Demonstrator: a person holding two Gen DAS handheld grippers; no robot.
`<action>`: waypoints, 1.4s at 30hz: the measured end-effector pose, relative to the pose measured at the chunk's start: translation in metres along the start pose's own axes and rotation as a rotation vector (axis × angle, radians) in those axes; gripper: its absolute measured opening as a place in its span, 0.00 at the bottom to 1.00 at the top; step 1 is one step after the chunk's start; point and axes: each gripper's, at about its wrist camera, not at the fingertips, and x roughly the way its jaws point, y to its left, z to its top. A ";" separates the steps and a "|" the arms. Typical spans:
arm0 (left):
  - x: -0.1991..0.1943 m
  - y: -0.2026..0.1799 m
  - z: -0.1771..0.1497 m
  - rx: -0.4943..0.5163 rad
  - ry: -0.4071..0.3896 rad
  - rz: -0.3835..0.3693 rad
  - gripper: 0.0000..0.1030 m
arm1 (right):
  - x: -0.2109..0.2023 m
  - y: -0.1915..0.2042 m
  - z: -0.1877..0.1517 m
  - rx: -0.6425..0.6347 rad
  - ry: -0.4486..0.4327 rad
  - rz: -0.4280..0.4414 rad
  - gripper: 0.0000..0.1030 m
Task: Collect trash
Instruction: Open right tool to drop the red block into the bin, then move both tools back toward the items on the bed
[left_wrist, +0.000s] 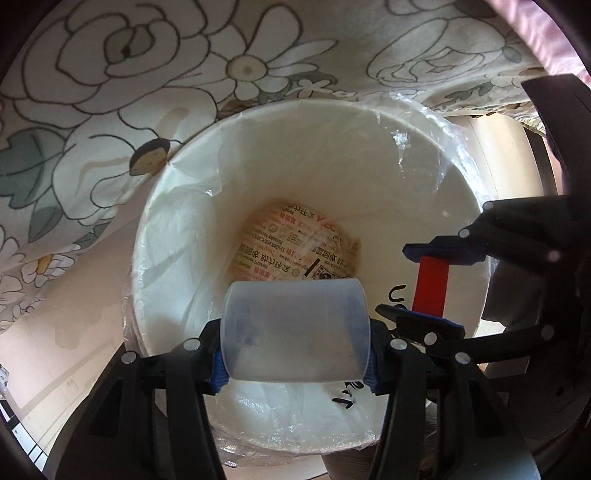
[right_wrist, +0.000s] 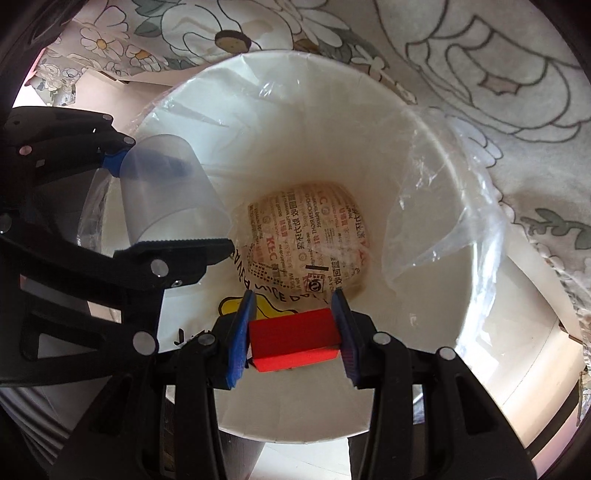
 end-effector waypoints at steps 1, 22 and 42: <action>0.001 0.001 0.001 -0.010 0.010 -0.009 0.55 | 0.001 -0.002 0.002 0.004 0.003 0.005 0.42; -0.003 0.006 0.004 -0.086 -0.002 -0.041 0.77 | 0.008 -0.011 0.007 0.034 -0.026 0.007 0.68; -0.177 -0.036 -0.040 0.058 -0.341 0.120 0.77 | -0.169 0.000 -0.046 0.037 -0.334 -0.104 0.68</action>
